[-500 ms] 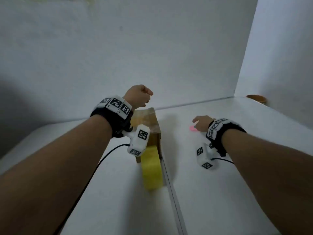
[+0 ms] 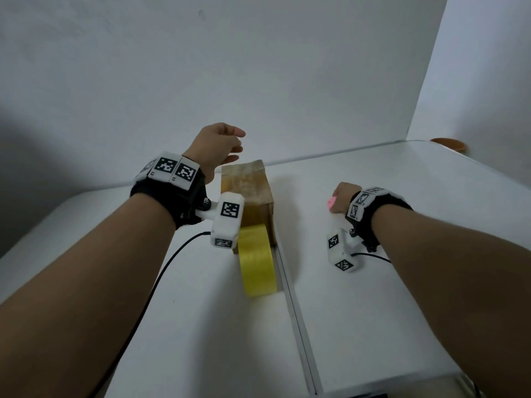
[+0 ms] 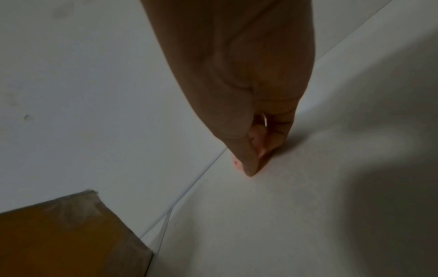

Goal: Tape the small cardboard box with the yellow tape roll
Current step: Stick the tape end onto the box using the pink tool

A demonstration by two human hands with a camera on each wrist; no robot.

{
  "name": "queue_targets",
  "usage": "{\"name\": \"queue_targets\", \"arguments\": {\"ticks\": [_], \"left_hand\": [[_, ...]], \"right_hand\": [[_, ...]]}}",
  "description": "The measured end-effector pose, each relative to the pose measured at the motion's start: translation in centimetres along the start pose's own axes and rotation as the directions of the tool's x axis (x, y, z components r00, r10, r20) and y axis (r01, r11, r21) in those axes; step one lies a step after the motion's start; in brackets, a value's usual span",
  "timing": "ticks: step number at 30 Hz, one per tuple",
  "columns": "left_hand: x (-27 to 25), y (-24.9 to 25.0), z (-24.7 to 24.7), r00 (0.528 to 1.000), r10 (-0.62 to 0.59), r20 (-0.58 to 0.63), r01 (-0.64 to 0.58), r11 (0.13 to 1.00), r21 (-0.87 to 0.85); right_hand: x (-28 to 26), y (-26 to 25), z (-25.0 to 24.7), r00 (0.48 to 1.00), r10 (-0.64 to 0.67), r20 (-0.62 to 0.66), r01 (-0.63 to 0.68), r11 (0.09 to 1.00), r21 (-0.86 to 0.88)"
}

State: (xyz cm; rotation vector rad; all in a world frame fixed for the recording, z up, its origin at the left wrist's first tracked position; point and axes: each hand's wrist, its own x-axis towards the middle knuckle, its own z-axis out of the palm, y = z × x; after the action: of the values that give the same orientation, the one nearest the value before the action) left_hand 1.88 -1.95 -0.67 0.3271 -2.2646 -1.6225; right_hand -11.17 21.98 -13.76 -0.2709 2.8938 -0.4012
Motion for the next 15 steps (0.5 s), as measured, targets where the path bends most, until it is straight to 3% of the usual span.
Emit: {"name": "queue_targets", "arguments": {"ticks": [3,5,7,9,13,15], "left_hand": [[-0.9,-0.2,0.0,1.0,-0.01,-0.001,0.01,0.998,-0.062],[-1.6,-0.4,-0.1,1.0,-0.016,-0.01,0.014,0.993,-0.119],[-2.4,-0.5,-0.3,1.0,-0.015,-0.019,0.012,0.988,-0.156],[-3.2,-0.8,-0.6,1.0,-0.017,-0.024,0.013,0.984,-0.177],[-4.7,-1.2,-1.2,1.0,-0.02,-0.018,0.017,0.987,-0.159],[-5.5,-1.6,-1.4,1.0,-0.024,-0.009,0.023,0.992,-0.126]], "right_hand": [[-1.6,-1.4,0.0,0.999,0.039,0.01,-0.039,0.999,0.014],[-2.9,-2.8,-0.6,0.999,-0.009,0.031,0.002,0.973,0.231],[-4.0,-4.1,-1.6,0.993,-0.068,0.093,-0.005,0.779,0.627],[-5.4,-5.5,-2.7,0.987,-0.128,0.093,-0.009,0.542,0.84],[-7.9,-7.9,-4.3,0.964,-0.255,0.072,-0.006,0.252,0.968],[-8.8,-8.4,-4.8,0.952,-0.3,0.056,0.002,0.189,0.982]]}}
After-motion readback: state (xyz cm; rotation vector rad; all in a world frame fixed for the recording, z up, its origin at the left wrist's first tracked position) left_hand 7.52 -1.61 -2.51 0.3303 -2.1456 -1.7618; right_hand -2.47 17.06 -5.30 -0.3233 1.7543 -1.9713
